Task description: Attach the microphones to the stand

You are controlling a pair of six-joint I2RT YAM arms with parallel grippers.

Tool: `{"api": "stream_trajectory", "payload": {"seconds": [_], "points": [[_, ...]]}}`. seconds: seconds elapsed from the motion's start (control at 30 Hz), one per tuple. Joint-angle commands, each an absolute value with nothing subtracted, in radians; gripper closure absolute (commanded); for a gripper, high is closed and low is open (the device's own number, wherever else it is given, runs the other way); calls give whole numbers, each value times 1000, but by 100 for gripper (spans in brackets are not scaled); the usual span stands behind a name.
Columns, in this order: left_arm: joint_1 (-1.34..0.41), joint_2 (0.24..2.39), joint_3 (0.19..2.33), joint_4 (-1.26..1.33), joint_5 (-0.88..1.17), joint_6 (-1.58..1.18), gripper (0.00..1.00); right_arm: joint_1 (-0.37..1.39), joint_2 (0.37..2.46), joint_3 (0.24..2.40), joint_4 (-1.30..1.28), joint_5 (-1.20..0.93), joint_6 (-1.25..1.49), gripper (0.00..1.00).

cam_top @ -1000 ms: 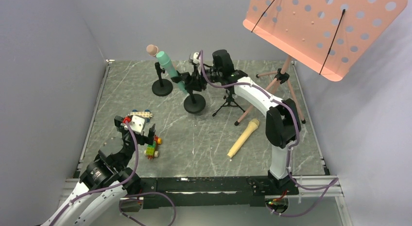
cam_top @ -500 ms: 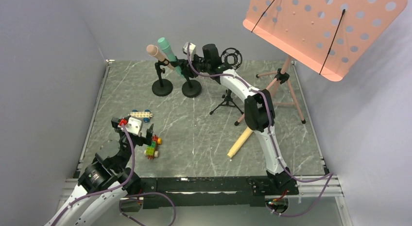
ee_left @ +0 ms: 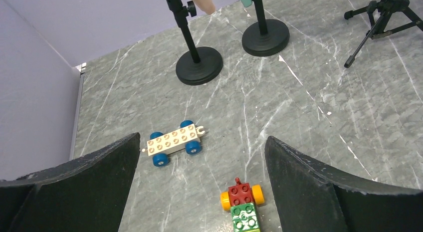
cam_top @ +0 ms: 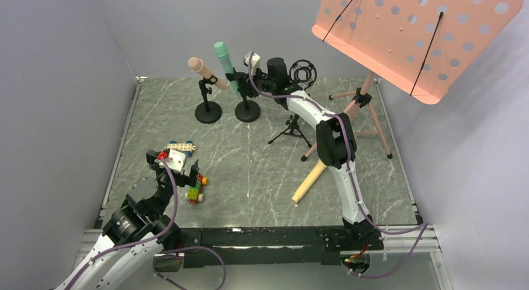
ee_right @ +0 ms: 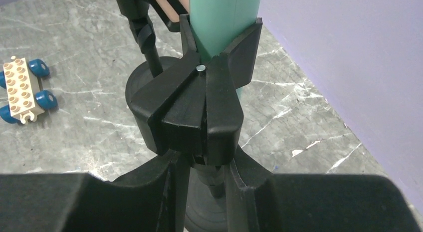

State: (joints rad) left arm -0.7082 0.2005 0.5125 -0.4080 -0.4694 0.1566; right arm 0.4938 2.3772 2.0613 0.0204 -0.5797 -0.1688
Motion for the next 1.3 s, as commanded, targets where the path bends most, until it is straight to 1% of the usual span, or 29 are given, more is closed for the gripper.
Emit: {"api": "stream_trajectory", "payload": {"seconds": [0.0, 0.1, 0.23, 0.3, 0.53, 0.57, 0.6, 1.13, 1.27], "points": [[-709, 201, 514, -376, -482, 170, 1, 497, 2289, 1984, 94, -605, -145, 83], [-709, 204, 518, -378, -474, 169, 1, 497, 2264, 1953, 91, -607, -152, 74], [-708, 196, 518, -378, -474, 169, 1, 502, 2227, 1920, 78, -647, -153, 60], [-709, 191, 520, -378, -475, 167, 1, 513, 2202, 1895, 69, -653, -159, 49], [-709, 177, 525, -380, -464, 164, 1, 548, 2110, 1822, 39, -619, -143, 19], [-709, 174, 526, -380, -462, 163, 1, 549, 2098, 1812, 36, -611, -135, 6], [-709, 172, 526, -380, -461, 163, 1, 550, 2087, 1801, 36, -606, -128, 1], [-708, 127, 528, -379, -437, 159, 1, 562, 1901, 1532, 76, -541, -46, 0], [-708, 127, 531, -382, -436, 156, 1, 563, 1907, 1524, 81, -460, -3, 0]]}}
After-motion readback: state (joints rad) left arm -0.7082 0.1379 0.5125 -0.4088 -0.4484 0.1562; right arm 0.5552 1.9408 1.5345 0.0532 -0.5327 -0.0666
